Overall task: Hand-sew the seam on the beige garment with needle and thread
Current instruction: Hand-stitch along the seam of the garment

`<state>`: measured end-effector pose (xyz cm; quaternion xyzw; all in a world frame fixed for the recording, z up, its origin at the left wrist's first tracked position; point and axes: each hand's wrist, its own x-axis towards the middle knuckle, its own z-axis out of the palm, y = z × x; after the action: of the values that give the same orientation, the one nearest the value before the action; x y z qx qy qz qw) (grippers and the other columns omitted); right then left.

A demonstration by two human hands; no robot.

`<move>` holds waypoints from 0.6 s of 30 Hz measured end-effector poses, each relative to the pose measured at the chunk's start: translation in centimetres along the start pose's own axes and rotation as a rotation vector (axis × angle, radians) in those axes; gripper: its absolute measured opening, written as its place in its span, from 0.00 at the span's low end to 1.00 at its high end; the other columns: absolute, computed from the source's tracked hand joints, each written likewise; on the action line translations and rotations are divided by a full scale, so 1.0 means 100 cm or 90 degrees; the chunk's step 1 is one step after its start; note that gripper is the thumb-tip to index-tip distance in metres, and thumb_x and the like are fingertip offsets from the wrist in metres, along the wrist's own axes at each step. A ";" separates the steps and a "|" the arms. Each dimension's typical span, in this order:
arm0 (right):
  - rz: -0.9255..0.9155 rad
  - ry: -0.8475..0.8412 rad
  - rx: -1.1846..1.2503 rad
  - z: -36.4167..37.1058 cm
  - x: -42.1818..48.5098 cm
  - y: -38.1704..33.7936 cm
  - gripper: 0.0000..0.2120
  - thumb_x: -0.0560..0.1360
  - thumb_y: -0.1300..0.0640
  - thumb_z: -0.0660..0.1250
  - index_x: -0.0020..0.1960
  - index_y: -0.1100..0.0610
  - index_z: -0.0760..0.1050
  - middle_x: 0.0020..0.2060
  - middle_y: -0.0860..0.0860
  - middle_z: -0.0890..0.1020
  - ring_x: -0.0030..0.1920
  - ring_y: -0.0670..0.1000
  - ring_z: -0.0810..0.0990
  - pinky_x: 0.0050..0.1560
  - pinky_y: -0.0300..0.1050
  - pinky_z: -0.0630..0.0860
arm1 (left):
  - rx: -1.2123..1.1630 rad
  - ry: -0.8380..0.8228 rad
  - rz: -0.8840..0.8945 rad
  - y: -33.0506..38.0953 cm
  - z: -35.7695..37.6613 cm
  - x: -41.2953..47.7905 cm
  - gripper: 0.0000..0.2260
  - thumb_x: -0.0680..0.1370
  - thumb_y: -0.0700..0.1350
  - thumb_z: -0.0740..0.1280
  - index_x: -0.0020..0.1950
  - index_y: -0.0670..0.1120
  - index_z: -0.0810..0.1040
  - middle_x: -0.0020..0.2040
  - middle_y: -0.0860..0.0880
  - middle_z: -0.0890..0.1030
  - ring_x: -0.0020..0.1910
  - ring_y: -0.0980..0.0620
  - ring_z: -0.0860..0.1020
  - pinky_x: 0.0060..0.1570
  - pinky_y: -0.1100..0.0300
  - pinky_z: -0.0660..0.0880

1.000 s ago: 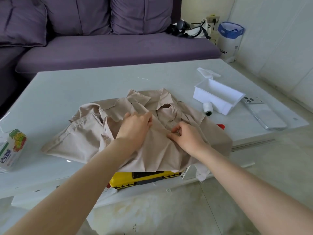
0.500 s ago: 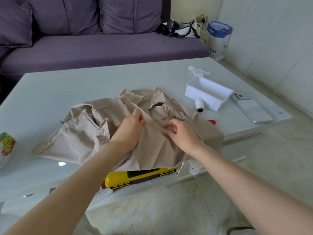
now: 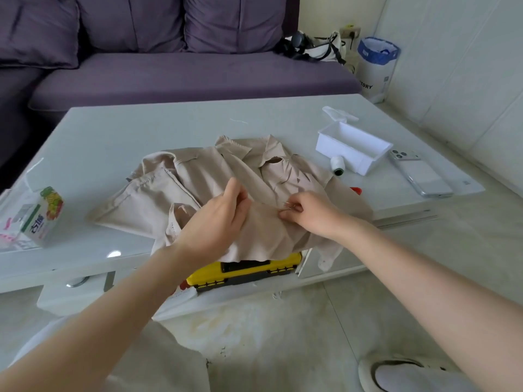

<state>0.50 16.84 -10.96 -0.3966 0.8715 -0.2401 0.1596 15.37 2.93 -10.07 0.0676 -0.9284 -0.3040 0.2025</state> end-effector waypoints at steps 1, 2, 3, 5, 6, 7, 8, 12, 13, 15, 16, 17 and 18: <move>0.001 0.000 0.015 -0.001 -0.006 0.000 0.19 0.77 0.52 0.67 0.31 0.48 0.63 0.28 0.44 0.66 0.31 0.43 0.65 0.32 0.39 0.59 | -0.002 -0.002 -0.006 0.000 0.001 -0.006 0.07 0.83 0.44 0.54 0.47 0.42 0.63 0.35 0.46 0.74 0.34 0.46 0.73 0.37 0.47 0.69; 0.002 0.002 0.044 -0.001 -0.012 0.001 0.19 0.76 0.53 0.67 0.31 0.50 0.63 0.27 0.45 0.65 0.29 0.44 0.64 0.32 0.39 0.58 | -0.002 -0.005 -0.015 -0.002 0.002 -0.011 0.07 0.83 0.44 0.54 0.47 0.42 0.63 0.35 0.45 0.74 0.33 0.46 0.72 0.36 0.47 0.69; 0.001 0.010 0.074 -0.001 -0.018 0.002 0.19 0.76 0.54 0.67 0.30 0.52 0.63 0.26 0.45 0.64 0.28 0.44 0.63 0.31 0.38 0.58 | 0.002 -0.010 -0.029 -0.004 0.004 -0.016 0.08 0.83 0.44 0.53 0.47 0.42 0.63 0.34 0.44 0.74 0.32 0.46 0.72 0.35 0.48 0.69; 0.003 0.018 0.114 0.002 -0.032 0.006 0.18 0.77 0.54 0.67 0.31 0.55 0.65 0.24 0.46 0.61 0.25 0.43 0.61 0.29 0.34 0.59 | 0.037 -0.035 -0.070 -0.009 0.010 -0.024 0.08 0.83 0.45 0.52 0.48 0.43 0.64 0.33 0.47 0.73 0.32 0.46 0.72 0.34 0.51 0.68; 0.006 0.017 0.127 0.004 -0.038 0.008 0.18 0.77 0.54 0.66 0.31 0.55 0.65 0.23 0.45 0.62 0.23 0.43 0.61 0.28 0.32 0.61 | 0.072 -0.051 -0.088 -0.013 0.013 -0.029 0.08 0.83 0.46 0.52 0.49 0.43 0.64 0.33 0.48 0.73 0.33 0.46 0.72 0.35 0.52 0.68; 0.010 0.013 0.135 0.006 -0.043 0.011 0.17 0.77 0.55 0.66 0.31 0.55 0.66 0.20 0.44 0.63 0.22 0.42 0.63 0.27 0.30 0.62 | 0.109 -0.071 -0.105 -0.017 0.017 -0.033 0.08 0.83 0.46 0.52 0.49 0.43 0.64 0.34 0.48 0.73 0.35 0.44 0.73 0.37 0.52 0.68; 0.016 0.008 0.135 0.007 -0.048 0.013 0.17 0.77 0.55 0.65 0.32 0.55 0.68 0.18 0.44 0.66 0.22 0.41 0.65 0.28 0.28 0.64 | 0.148 -0.101 -0.121 -0.021 0.020 -0.036 0.08 0.83 0.46 0.52 0.50 0.44 0.65 0.36 0.48 0.73 0.37 0.43 0.73 0.39 0.52 0.68; 0.036 0.011 0.116 0.010 -0.058 0.017 0.15 0.77 0.54 0.65 0.34 0.59 0.72 0.17 0.43 0.68 0.24 0.42 0.66 0.29 0.27 0.65 | 0.321 -0.322 -0.157 -0.023 0.028 -0.043 0.08 0.83 0.47 0.52 0.54 0.43 0.67 0.53 0.44 0.76 0.50 0.43 0.75 0.46 0.54 0.69; 0.035 0.018 0.114 0.009 -0.059 0.017 0.15 0.77 0.55 0.65 0.36 0.63 0.75 0.18 0.44 0.67 0.24 0.42 0.66 0.29 0.27 0.65 | 0.342 -0.354 -0.162 -0.021 0.030 -0.045 0.08 0.82 0.47 0.53 0.53 0.43 0.66 0.54 0.43 0.75 0.53 0.43 0.75 0.49 0.54 0.69; 0.025 0.023 0.117 0.006 -0.059 0.014 0.15 0.77 0.55 0.65 0.41 0.68 0.76 0.21 0.44 0.66 0.23 0.40 0.67 0.29 0.26 0.65 | 0.351 -0.327 -0.169 -0.019 0.033 -0.045 0.07 0.82 0.46 0.54 0.53 0.44 0.67 0.55 0.44 0.76 0.54 0.44 0.75 0.49 0.55 0.68; 0.017 0.020 0.117 0.005 -0.059 0.012 0.15 0.78 0.55 0.65 0.43 0.69 0.76 0.22 0.45 0.66 0.23 0.39 0.68 0.29 0.26 0.65 | 0.335 -0.285 -0.168 -0.019 0.036 -0.044 0.06 0.81 0.44 0.55 0.54 0.44 0.68 0.55 0.45 0.77 0.55 0.45 0.74 0.50 0.56 0.67; 0.007 0.017 0.114 0.004 -0.059 0.009 0.15 0.78 0.55 0.65 0.44 0.69 0.76 0.23 0.46 0.66 0.23 0.38 0.69 0.29 0.25 0.65 | 0.304 -0.243 -0.169 -0.019 0.038 -0.041 0.06 0.79 0.42 0.56 0.55 0.45 0.68 0.56 0.47 0.76 0.56 0.46 0.73 0.52 0.56 0.66; -0.002 0.014 0.112 0.002 -0.060 0.007 0.15 0.78 0.55 0.65 0.44 0.69 0.76 0.24 0.47 0.66 0.23 0.38 0.69 0.29 0.25 0.65 | 0.258 -0.204 -0.169 -0.017 0.039 -0.039 0.06 0.77 0.41 0.57 0.54 0.46 0.67 0.56 0.49 0.75 0.56 0.47 0.72 0.51 0.57 0.65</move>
<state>3.98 21.76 -11.02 -0.3800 0.8480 -0.3206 0.1838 17.33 4.64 -15.24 0.1788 -0.9734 -0.1433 -0.0060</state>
